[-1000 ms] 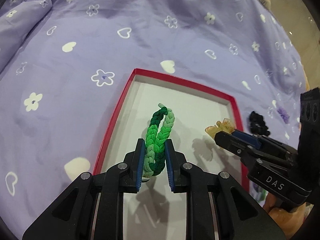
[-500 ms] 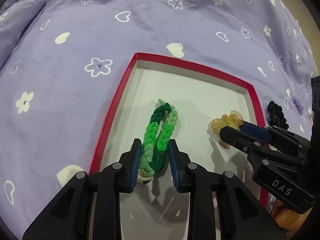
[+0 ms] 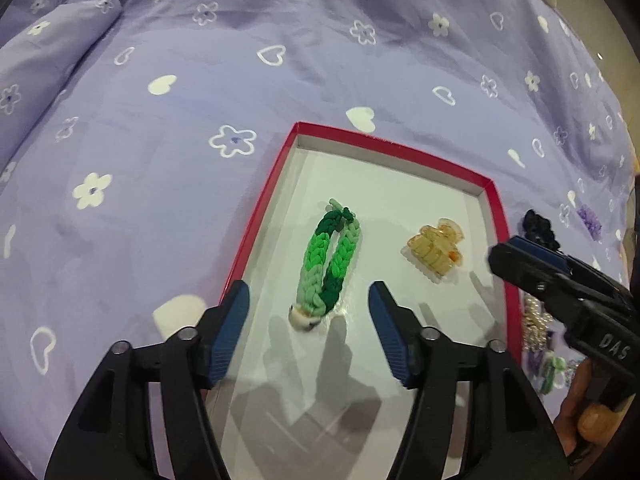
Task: Organize jewelry
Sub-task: 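Place the green hair tie and amber claw clip into the red box, opening both, then grasp the black scrunchie with left tool while right grasps the gold watch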
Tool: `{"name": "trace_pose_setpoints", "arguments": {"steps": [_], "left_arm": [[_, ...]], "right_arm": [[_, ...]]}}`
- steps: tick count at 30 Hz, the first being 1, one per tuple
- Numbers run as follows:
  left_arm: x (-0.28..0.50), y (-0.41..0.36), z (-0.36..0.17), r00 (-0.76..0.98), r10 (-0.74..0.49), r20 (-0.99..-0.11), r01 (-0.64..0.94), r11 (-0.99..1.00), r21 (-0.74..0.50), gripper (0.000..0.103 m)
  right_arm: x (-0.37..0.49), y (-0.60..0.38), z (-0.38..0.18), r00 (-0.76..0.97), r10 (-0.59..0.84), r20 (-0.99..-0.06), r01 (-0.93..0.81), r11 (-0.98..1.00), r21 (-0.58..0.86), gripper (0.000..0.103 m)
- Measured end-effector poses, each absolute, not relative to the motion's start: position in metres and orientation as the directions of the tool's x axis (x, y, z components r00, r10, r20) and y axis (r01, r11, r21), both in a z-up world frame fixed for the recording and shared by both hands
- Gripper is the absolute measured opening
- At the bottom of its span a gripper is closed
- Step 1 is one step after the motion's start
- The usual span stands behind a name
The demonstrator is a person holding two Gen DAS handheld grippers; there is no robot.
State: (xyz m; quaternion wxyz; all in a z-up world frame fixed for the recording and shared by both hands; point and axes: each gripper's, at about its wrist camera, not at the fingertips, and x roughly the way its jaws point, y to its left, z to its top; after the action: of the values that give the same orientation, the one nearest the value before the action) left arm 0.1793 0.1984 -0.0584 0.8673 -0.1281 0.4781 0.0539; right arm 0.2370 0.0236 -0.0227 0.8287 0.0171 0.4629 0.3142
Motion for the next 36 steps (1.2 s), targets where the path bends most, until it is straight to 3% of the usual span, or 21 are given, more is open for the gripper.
{"name": "trace_pose_setpoints", "arguments": {"steps": [3,15,36], "left_arm": [[0.168,0.195,-0.048,0.557,-0.036,-0.83,-0.213,0.959,-0.185,0.064],[0.145,0.157,-0.025,0.583,-0.114,-0.804,-0.152,0.957,-0.246,0.065],[0.18,0.074,-0.011,0.566,-0.158,-0.809,0.012,0.983,-0.183,0.065]], "right_arm": [[0.229,0.004,-0.012,0.398,0.552,-0.732,-0.482,0.805,0.346,0.058],[0.189,-0.091,0.006,0.487,0.504,-0.714,-0.369,0.859,0.355,0.058],[0.187,-0.173,-0.006,0.53,0.444,-0.722,-0.251,0.896,0.366,0.058]]}}
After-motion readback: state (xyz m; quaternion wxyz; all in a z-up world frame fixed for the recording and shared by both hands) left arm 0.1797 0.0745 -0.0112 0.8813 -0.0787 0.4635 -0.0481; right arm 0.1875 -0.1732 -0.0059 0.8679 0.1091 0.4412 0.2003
